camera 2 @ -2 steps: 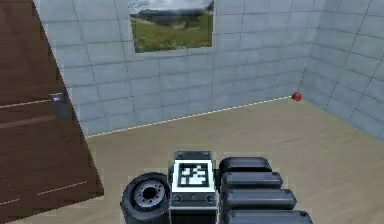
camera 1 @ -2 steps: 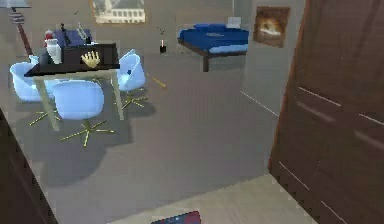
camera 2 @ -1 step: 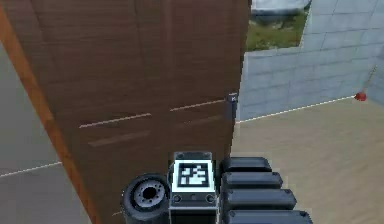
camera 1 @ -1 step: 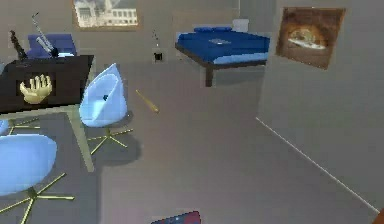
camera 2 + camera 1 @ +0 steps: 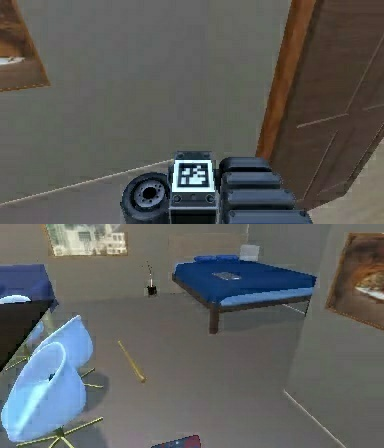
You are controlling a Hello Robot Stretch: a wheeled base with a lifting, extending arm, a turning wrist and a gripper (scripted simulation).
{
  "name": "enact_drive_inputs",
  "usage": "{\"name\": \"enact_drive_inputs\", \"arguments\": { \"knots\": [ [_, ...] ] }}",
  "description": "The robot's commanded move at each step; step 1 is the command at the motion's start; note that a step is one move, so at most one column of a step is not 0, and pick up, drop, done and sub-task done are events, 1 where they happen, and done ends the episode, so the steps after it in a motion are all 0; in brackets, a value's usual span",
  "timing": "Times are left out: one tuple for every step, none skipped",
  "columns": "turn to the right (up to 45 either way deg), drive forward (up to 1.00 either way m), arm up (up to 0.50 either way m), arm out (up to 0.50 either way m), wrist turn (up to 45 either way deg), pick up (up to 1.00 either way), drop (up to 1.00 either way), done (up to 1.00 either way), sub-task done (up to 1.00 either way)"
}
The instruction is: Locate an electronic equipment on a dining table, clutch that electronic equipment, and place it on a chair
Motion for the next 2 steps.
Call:
{"name": "enact_drive_inputs", "arguments": {
  "knots": [
    [-3.0,0.00,0.00,0.00,0.0,0.00,0.00,0.00,0.00],
    [0.0,1.00,0.00,0.00,0.0,0.00,0.00,0.00,0.00]
  ]
}}
